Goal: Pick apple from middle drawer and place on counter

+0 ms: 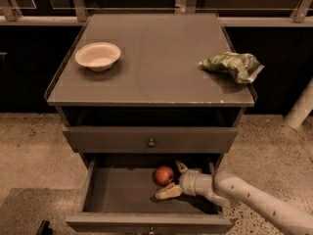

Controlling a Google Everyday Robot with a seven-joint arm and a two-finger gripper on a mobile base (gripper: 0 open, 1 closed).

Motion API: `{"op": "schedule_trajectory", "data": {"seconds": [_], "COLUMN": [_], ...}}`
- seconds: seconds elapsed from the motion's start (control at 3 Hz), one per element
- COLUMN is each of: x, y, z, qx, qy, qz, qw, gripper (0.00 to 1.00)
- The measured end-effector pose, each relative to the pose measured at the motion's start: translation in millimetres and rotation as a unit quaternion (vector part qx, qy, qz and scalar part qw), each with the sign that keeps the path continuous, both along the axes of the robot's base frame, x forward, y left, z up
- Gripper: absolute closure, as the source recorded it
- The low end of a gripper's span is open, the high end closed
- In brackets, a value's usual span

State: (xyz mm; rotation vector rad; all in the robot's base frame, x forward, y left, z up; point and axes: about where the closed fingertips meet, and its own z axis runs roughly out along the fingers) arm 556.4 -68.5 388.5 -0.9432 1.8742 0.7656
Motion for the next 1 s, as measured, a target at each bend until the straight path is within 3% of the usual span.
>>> {"op": "schedule_trajectory", "data": {"seconds": [0.67,1.0], "x": [13,13], "y": [22,22], "z": [-12,-12], "qx": [0.014,0.014], "qy": [-0.01,-0.01], "qz": [-0.009,-0.009], "qw": [0.9998,0.9998], "gripper": [0.0,0.0]}}
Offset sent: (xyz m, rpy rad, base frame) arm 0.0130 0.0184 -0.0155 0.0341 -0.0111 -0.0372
